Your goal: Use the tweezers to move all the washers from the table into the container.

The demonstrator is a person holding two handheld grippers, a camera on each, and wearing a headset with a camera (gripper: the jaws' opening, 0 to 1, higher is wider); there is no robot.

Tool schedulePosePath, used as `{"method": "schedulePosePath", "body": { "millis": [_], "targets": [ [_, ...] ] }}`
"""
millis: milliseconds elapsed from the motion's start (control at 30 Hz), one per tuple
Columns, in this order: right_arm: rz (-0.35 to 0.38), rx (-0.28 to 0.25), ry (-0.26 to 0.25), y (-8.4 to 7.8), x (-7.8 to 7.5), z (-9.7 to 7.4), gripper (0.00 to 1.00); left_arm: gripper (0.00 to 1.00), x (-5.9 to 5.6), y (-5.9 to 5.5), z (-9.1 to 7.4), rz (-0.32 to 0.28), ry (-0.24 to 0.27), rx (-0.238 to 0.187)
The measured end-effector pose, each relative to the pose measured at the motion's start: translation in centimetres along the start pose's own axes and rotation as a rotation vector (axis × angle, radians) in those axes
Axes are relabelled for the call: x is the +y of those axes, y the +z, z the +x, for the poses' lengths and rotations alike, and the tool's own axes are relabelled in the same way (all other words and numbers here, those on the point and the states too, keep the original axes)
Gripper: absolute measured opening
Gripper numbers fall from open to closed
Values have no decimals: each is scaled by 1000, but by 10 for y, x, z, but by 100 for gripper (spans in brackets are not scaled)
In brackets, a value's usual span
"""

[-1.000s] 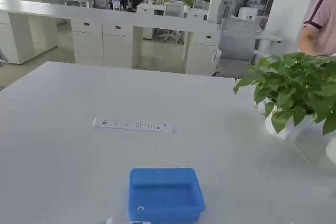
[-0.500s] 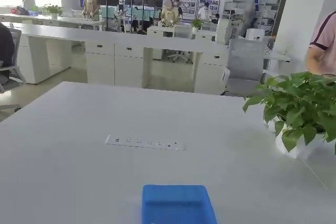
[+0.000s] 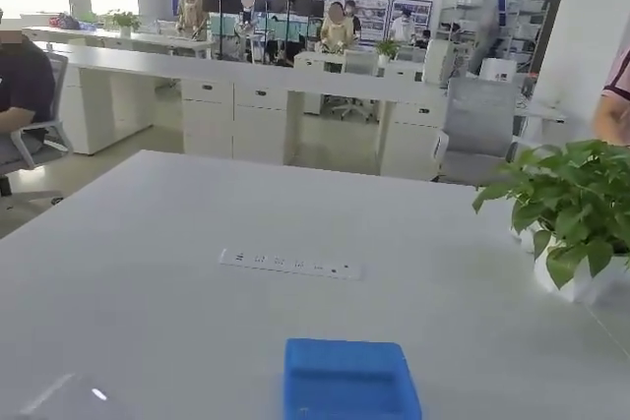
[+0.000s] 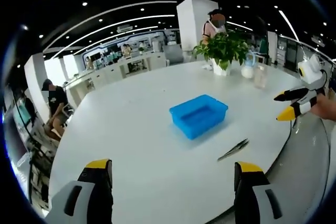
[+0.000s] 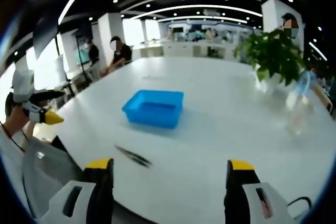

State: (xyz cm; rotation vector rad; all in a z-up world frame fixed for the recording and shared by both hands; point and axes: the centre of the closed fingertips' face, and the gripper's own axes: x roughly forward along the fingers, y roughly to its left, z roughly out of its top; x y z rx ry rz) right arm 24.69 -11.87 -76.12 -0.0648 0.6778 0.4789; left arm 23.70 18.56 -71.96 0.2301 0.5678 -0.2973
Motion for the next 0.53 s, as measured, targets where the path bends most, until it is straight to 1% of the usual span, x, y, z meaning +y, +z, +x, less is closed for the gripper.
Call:
{"method": "schedulePosePath", "body": {
  "millis": [33,67,100,167,233,400,533],
  "targets": [
    [1,2,-4,-1,-1,0,88,99,1,0,-1,-2,8,-2],
    [4,4,-6,-2,-1,0,89,99,1,-2,-3,-4,1,-1],
    [6,7,-11,-3,-2,-1,90,99,1,-5,-4,-23,1,8],
    [9,6,-16,-4,-3,-2,90,99,1,-6,-5,-33,4,-2],
    [10,9,-16,-4,-4,-2,90,99,2,-8,-6,-44,10,3],
    [12,16,-18,-6,-4,-2,90,99,5,-8,-7,-64,26,-4],
    [13,22,-15,-7,-4,0,90,99,10,-9,-7,-61,42,3]
  ]
}}
